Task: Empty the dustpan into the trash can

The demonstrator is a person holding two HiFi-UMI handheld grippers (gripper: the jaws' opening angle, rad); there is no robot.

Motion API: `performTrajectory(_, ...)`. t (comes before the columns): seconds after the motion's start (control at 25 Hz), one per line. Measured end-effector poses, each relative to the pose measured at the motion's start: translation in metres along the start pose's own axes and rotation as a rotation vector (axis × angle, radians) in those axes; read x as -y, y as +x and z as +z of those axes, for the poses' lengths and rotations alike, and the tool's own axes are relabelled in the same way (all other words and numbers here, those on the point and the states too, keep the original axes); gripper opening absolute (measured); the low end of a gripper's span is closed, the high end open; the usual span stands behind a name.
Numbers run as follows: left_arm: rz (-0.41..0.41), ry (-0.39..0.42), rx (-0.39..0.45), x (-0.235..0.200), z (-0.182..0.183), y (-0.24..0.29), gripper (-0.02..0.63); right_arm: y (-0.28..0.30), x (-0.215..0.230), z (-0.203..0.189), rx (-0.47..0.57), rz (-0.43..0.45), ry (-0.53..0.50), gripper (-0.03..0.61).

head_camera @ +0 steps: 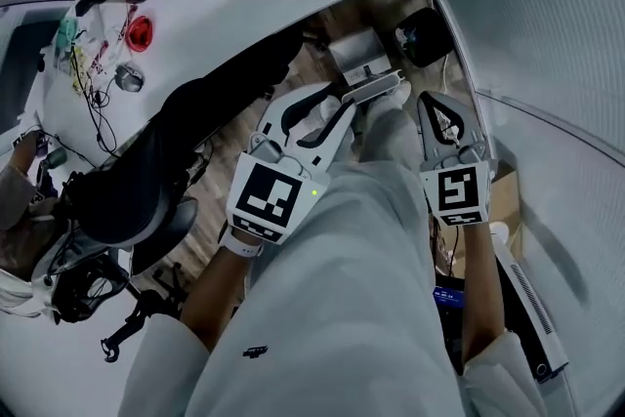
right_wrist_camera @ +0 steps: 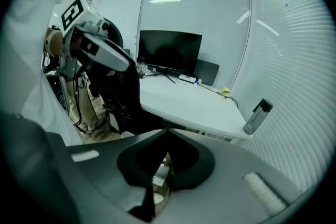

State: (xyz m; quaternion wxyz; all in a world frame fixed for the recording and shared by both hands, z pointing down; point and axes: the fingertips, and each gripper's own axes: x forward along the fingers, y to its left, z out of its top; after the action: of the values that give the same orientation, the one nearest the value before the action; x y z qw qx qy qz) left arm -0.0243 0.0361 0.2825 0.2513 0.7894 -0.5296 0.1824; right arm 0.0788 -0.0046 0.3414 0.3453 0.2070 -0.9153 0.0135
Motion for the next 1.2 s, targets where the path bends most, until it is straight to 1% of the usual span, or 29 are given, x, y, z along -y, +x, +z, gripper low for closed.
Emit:
performTrajectory(0.12,0.005,-0.015,0.037,-0.001,0.009,-0.012,0.109,-0.012,0.006,0.023,0.033,-0.023,0.012,0.012)
performTrajectory(0.4,0.027,-0.053,0.121,-0.009,0.024,-0.042,0.086,-0.032,0.002,0.059,0.105,-0.062,0.100,0.012)
performTrajectory(0.68,0.023,-0.057,0.166,-0.014,0.031,-0.063,0.060,-0.055,-0.002,0.095,0.175,-0.067,0.121,0.011)
performTrajectory(1.0,0.018,-0.039,0.186,-0.009,0.034,-0.069,0.037,-0.073,-0.009,0.112,0.226,-0.086,0.125,0.011)
performTrajectory(1.2,0.021,-0.048,0.192,-0.006,0.036,-0.070,0.031,-0.071,-0.016,0.103,0.194,-0.064,0.114,0.011)
